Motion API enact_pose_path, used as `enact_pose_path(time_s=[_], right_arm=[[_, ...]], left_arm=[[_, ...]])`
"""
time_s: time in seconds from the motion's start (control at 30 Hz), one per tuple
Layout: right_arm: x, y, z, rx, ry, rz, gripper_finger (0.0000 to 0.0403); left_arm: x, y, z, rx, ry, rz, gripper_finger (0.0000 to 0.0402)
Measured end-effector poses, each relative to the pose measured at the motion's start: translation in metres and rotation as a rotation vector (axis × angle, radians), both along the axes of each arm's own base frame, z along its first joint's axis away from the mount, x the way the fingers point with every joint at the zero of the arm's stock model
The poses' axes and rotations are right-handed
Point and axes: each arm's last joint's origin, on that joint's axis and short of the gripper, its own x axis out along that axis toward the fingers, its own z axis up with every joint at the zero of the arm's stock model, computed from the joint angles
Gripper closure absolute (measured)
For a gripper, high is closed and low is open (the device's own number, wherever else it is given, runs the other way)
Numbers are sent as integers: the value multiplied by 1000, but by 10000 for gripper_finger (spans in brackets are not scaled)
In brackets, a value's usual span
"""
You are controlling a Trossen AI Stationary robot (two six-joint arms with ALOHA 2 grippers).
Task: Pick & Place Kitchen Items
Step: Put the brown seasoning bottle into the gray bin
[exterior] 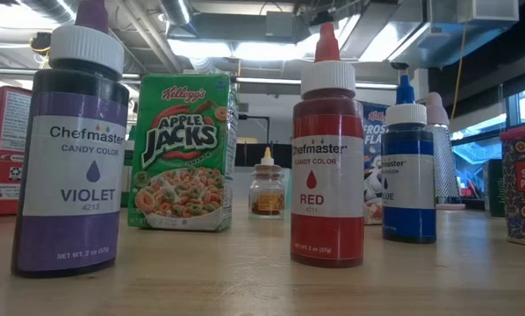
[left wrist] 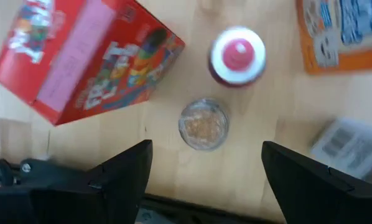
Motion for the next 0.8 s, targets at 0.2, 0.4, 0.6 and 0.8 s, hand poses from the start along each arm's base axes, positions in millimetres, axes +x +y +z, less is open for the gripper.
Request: enact_pose_path(time_s=[0.2, 0.4, 0.6, 0.8], right_arm=[[0, 0, 0, -5, 1, 5, 208], [0, 0, 0, -5, 4, 17, 208], [0, 0, 0, -12, 4, 26, 208], [-1, 1, 0, -24, 6, 41, 208]], left_arm=[[0, 0, 0, -25, -27, 133, 103], [4, 3, 0, -29, -34, 195, 103], [7, 11, -7, -24, 28, 228, 103], [10, 22, -19, -19, 115, 237, 103]])
